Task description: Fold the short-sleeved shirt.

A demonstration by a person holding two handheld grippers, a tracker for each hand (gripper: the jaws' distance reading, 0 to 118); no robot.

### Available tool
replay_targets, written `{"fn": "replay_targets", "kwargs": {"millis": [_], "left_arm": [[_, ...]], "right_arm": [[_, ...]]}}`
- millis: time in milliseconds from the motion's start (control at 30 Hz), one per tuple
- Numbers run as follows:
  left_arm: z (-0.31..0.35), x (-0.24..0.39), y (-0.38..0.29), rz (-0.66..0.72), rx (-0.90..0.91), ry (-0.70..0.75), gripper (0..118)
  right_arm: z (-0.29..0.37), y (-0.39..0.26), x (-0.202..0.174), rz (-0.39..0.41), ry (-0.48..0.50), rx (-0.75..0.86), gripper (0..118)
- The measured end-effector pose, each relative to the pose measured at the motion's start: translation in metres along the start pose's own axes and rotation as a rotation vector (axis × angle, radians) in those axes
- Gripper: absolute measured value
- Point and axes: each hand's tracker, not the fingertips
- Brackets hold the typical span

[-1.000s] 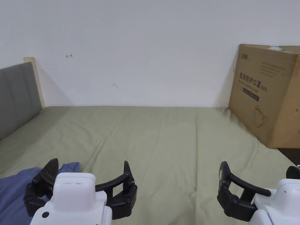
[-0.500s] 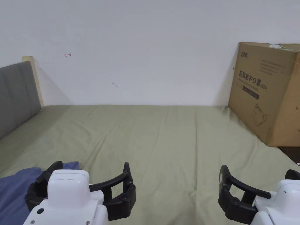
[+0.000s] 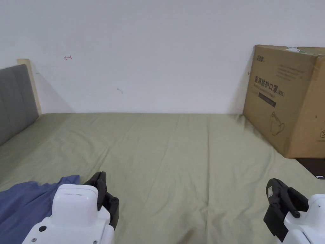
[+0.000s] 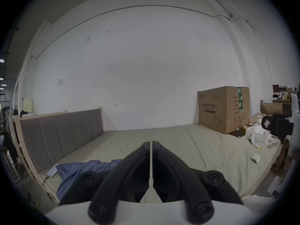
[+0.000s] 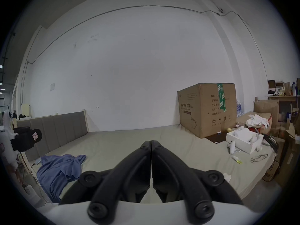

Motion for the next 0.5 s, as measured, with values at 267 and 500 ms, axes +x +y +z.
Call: {"fn": "replay_targets", "kwargs": {"millis": [267, 500], "left_arm": [[-0.001, -0.021, 0.003, 0.002, -0.003, 0.039, 1], [0.038, -0.112, 0.009, -0.007, 0.020, 0.301, 0]], "right_arm": [[-0.014, 0.004, -0.023, 0.038, 0.081, -0.023, 0], [-0.052, 0.001, -0.134, 0.025, 0.410, -0.059, 0]]}}
